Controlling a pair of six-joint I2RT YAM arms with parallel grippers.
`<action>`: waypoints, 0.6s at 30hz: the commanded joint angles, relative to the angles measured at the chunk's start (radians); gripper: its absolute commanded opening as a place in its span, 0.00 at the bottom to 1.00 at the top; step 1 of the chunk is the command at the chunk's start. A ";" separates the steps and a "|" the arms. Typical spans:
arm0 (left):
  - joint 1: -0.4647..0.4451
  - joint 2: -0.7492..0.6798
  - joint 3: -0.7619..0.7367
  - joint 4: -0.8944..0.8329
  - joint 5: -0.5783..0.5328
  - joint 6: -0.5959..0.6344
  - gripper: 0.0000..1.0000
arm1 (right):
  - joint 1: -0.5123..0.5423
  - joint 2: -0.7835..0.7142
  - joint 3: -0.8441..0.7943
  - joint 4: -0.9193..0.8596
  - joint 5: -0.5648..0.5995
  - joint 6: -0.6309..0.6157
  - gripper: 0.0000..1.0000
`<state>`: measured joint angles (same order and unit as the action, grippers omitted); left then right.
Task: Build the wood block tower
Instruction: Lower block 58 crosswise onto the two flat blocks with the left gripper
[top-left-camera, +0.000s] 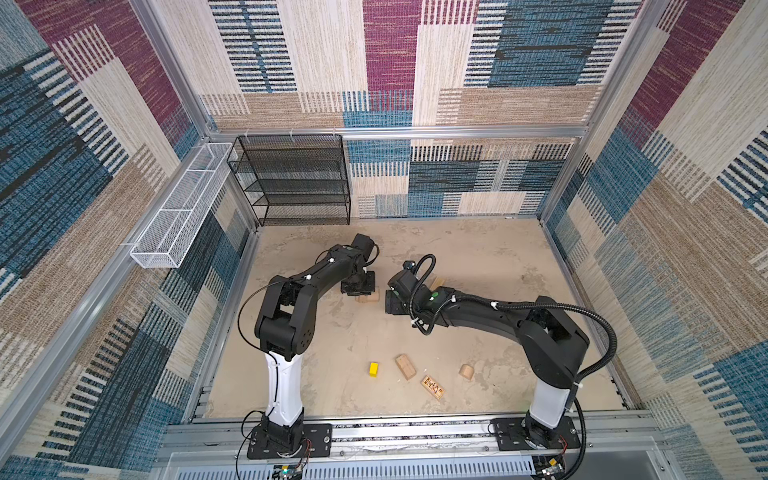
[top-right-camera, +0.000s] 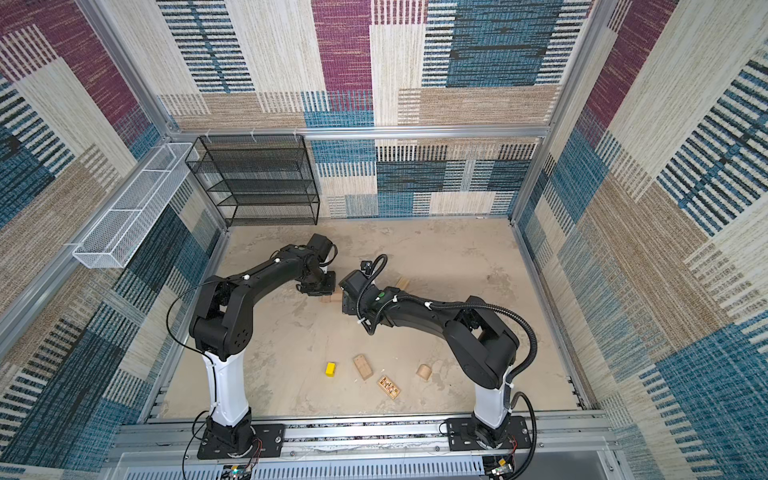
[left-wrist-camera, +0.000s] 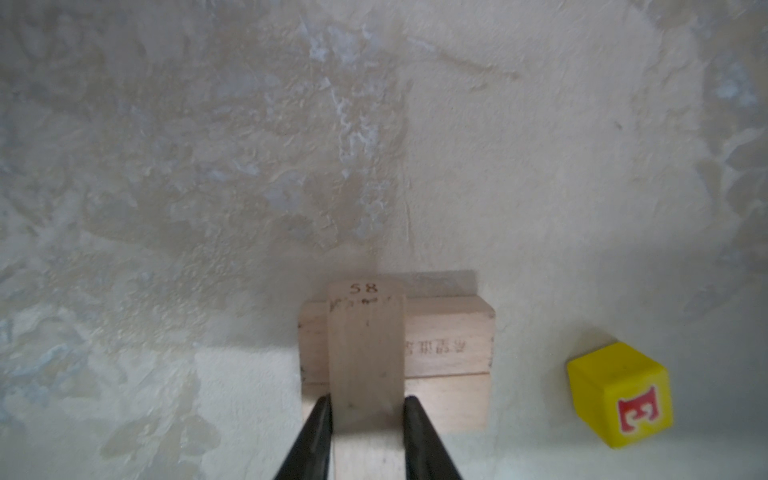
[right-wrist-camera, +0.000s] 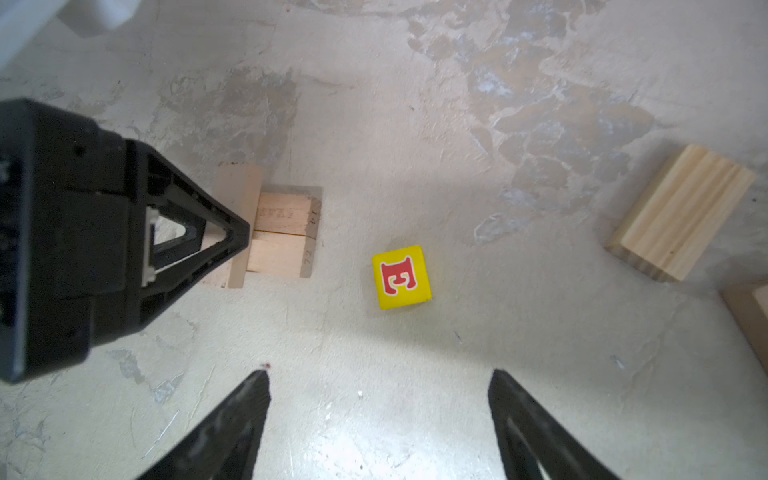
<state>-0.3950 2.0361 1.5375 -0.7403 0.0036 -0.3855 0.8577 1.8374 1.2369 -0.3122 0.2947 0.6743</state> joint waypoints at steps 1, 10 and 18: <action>0.002 0.001 0.007 -0.006 -0.007 0.019 0.36 | 0.000 -0.001 0.002 -0.004 -0.008 -0.010 0.86; 0.001 0.001 0.010 -0.007 -0.001 0.029 0.38 | 0.000 -0.001 0.003 -0.004 -0.011 -0.013 0.86; 0.001 0.004 0.013 -0.007 0.003 0.036 0.35 | 0.001 -0.002 0.007 -0.005 -0.011 -0.015 0.86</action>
<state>-0.3950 2.0365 1.5425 -0.7403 0.0036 -0.3672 0.8577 1.8374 1.2369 -0.3122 0.2874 0.6651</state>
